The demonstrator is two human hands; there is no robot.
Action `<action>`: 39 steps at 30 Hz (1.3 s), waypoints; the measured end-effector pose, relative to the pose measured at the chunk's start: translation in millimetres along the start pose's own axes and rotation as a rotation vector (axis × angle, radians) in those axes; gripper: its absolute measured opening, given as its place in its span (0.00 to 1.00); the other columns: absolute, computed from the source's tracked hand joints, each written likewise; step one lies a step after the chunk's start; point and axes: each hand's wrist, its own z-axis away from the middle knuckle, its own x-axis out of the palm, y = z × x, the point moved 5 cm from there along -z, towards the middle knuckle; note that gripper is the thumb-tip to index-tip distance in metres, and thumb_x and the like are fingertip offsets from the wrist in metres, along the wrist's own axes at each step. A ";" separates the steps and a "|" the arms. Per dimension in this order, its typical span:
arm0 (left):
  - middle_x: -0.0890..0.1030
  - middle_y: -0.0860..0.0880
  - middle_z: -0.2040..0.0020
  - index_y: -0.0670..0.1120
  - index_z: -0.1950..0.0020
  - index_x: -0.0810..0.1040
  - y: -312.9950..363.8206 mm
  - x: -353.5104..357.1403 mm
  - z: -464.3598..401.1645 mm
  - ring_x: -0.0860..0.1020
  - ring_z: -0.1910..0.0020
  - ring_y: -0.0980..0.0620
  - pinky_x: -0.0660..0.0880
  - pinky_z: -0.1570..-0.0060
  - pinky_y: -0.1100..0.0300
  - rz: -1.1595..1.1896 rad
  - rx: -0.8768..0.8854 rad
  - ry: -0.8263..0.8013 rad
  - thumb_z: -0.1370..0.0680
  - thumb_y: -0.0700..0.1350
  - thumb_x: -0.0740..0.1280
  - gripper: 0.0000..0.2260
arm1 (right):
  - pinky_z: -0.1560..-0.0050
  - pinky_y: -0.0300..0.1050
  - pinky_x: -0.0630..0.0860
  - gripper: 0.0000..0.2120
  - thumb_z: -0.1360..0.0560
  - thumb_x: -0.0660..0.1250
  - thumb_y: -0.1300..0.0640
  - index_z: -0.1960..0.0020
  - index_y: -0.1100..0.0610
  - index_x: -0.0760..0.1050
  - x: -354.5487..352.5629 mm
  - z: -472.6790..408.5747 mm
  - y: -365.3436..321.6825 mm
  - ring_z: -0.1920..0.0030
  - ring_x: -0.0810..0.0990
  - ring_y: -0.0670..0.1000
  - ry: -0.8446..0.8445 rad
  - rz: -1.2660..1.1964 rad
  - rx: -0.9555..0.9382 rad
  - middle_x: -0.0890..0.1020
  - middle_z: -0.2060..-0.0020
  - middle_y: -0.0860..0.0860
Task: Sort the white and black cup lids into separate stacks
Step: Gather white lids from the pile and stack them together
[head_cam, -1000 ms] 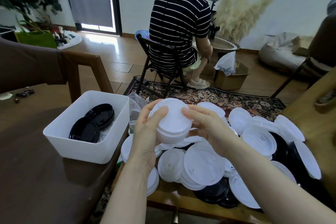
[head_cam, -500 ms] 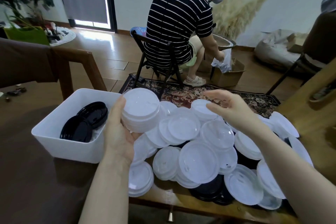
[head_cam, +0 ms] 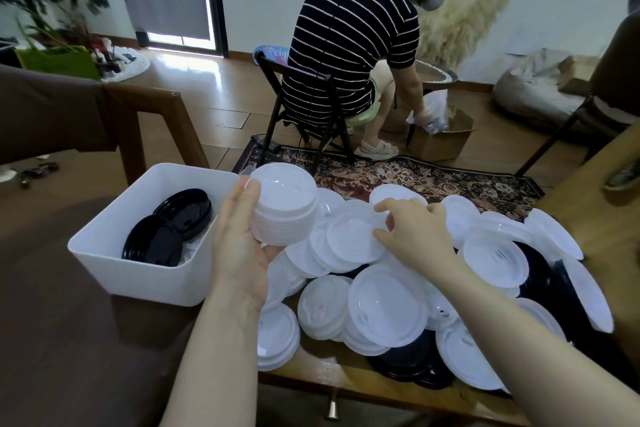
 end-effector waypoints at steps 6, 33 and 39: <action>0.80 0.51 0.35 0.55 0.30 0.75 0.6 3.3 3.0 0.79 0.38 0.47 0.82 0.50 0.48 -0.036 -0.012 -0.020 0.26 0.55 0.70 0.24 | 0.51 0.42 0.52 0.13 0.24 0.65 0.58 0.42 0.48 0.78 -18.6 2.7 4.6 0.49 0.71 0.48 0.244 -0.239 0.027 0.78 0.62 0.43; 0.81 0.48 0.36 0.54 0.31 0.77 -17.3 44.1 35.2 0.80 0.38 0.45 0.80 0.47 0.44 -0.129 -0.107 -0.346 0.27 0.56 0.67 0.24 | 0.40 0.52 0.70 0.17 0.30 0.74 0.45 0.47 0.53 0.76 -67.7 60.0 -32.4 0.39 0.74 0.52 0.494 -0.480 -0.660 0.77 0.42 0.51; 0.82 0.49 0.38 0.53 0.31 0.77 -16.2 48.4 39.2 0.83 0.43 0.49 0.82 0.50 0.47 -0.124 -0.096 -0.383 0.23 0.53 0.65 0.19 | 0.37 0.30 0.65 0.30 0.37 0.77 0.42 0.40 0.45 0.68 -59.6 47.2 -34.7 0.31 0.67 0.39 0.017 -0.823 -0.429 0.70 0.31 0.40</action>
